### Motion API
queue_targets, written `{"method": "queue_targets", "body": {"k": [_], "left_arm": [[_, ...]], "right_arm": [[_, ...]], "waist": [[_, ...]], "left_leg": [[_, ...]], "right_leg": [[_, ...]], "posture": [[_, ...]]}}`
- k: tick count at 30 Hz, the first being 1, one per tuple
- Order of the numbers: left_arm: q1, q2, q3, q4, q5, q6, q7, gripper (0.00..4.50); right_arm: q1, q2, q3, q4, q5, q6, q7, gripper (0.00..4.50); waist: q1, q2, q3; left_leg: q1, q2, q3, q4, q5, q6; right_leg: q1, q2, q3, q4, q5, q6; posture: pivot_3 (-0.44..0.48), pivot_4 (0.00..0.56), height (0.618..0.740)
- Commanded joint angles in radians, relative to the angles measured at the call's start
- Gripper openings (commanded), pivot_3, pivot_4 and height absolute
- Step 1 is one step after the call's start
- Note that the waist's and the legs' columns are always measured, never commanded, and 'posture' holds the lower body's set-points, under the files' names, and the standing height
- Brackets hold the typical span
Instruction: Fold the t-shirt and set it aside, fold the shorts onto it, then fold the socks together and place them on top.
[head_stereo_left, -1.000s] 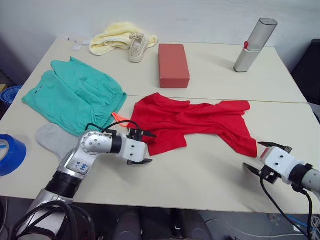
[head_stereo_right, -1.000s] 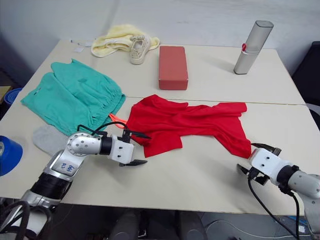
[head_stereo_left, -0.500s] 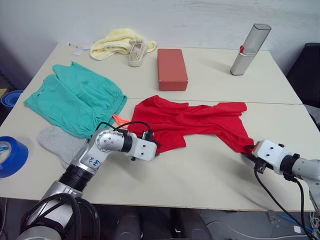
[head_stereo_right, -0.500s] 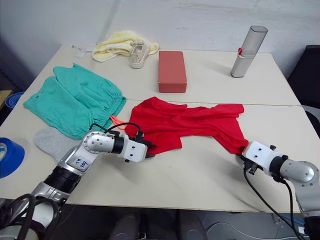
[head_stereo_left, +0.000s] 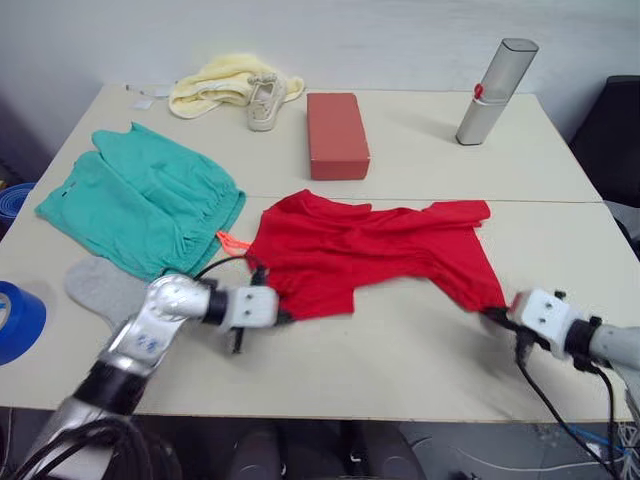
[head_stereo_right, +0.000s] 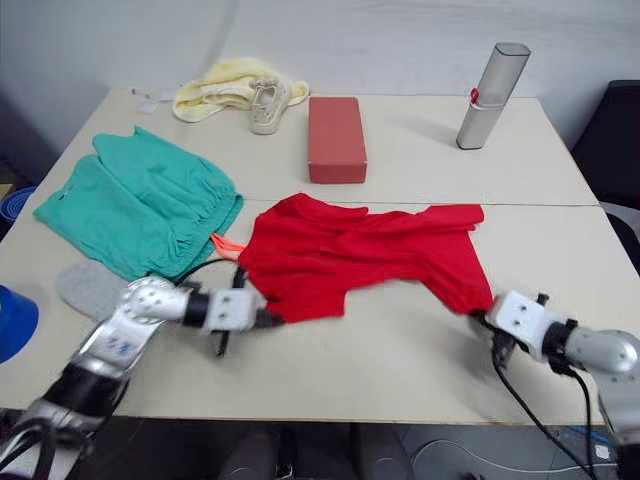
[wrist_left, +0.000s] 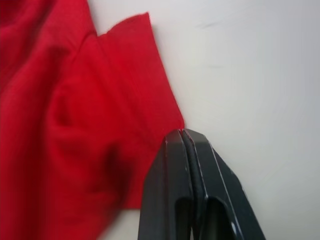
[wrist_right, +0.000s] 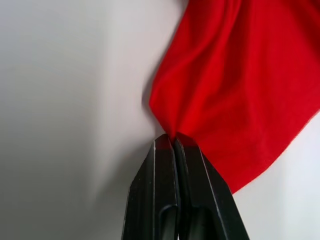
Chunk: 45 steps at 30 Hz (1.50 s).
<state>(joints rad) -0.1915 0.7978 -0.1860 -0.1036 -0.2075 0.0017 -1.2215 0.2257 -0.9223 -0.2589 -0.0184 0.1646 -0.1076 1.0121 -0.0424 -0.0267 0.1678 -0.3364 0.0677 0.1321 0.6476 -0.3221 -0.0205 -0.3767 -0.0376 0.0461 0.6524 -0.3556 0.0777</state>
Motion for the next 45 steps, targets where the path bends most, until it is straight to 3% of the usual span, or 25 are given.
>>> {"method": "queue_targets", "body": {"k": [1, 10, 20, 26, 28, 29, 34, 39, 45], "left_arm": [[0.111, 0.094, 0.144, -0.147, -0.179, 0.064, -0.089, 0.01], [0.345, 0.206, 0.328, -0.232, -0.266, 0.137, -0.12, 0.01], [0.515, 0.218, 0.363, -0.385, -0.334, 0.232, -0.144, 0.01], [0.612, 0.271, 0.391, -0.47, -0.386, 0.328, -0.183, 0.01], [0.641, 0.29, 0.411, -0.489, -0.405, 0.36, -0.198, 0.01], [0.654, 0.299, 0.424, -0.489, -0.406, 0.368, -0.204, 0.01], [0.595, 0.289, 0.435, -0.423, -0.393, 0.359, -0.199, 0.01], [0.656, 0.321, 0.477, -0.485, -0.472, 0.467, -0.237, 0.01], [0.641, 0.314, 0.478, -0.464, -0.434, 0.461, -0.216, 0.01]], "right_arm": [[0.125, -0.036, -0.105, -0.099, 0.104, -0.032, 0.125, 0.0], [0.339, -0.004, -0.191, -0.154, 0.133, -0.098, 0.207, 0.0], [0.472, 0.011, -0.201, -0.192, 0.103, -0.149, 0.224, 0.0], [0.54, 0.013, -0.227, -0.188, 0.097, -0.175, 0.245, 0.0], [0.553, 0.013, -0.233, -0.19, 0.099, -0.181, 0.247, 0.0], [0.558, 0.014, -0.236, -0.194, 0.105, -0.177, 0.247, 0.0], [0.551, 0.007, -0.225, -0.211, 0.125, -0.152, 0.254, 0.0], [0.583, -0.002, -0.243, -0.233, 0.15, -0.117, 0.298, 0.0], [0.568, 0.013, -0.244, -0.252, 0.141, -0.103, 0.287, 0.0]], "waist": [[0.005, 0.0, 0.002], [0.011, -0.001, 0.003], [0.012, 0.0, 0.003], [0.012, 0.001, 0.003], [0.012, 0.001, 0.004], [0.011, 0.001, 0.004], [0.012, 0.001, 0.004], [0.01, 0.002, 0.005], [0.012, 0.004, 0.006]], "left_leg": [[-0.001, 0.0, 0.0, 0.0, 0.0, 0.0], [0.0, -0.003, -0.002, 0.0, -0.006, 0.011], [-0.003, -0.002, -0.003, -0.004, -0.009, 0.01], [-0.004, -0.002, -0.004, -0.005, -0.01, 0.01], [-0.005, -0.002, -0.005, -0.005, -0.01, 0.01], [-0.005, -0.002, -0.005, -0.004, -0.01, 0.01], [-0.003, -0.002, -0.006, -0.003, -0.01, 0.01], [-0.002, -0.002, -0.007, -0.003, -0.011, 0.01], [-0.003, -0.002, -0.009, -0.004, -0.012, 0.01]], "right_leg": [[0.0, 0.0, 0.0, 0.0, 0.0, 0.0], [0.006, -0.005, -0.002, -0.009, 0.002, -0.001], [0.004, -0.005, -0.005, -0.015, 0.0, -0.003], [0.004, -0.005, -0.006, -0.017, 0.0, -0.004], [0.004, -0.005, -0.007, -0.019, -0.002, -0.007], [0.004, -0.005, -0.007, -0.019, -0.007, -0.017], [0.008, -0.005, -0.008, -0.019, -0.009, -0.021], [0.01, -0.005, -0.009, -0.02, -0.009, -0.021], [0.011, -0.005, -0.011, -0.023, -0.009, -0.021]], "posture": [[0.0, 0.15, 0.74], [0.0, 0.15, 0.74], [0.0, 0.15, 0.74], [0.0, 0.15, 0.74], [0.0, 0.15, 0.74], [0.0, 0.15, 0.74], [0.0, 0.15, 0.74], [0.0, 0.15, 0.74], [0.0, 0.15, 0.74]]}}
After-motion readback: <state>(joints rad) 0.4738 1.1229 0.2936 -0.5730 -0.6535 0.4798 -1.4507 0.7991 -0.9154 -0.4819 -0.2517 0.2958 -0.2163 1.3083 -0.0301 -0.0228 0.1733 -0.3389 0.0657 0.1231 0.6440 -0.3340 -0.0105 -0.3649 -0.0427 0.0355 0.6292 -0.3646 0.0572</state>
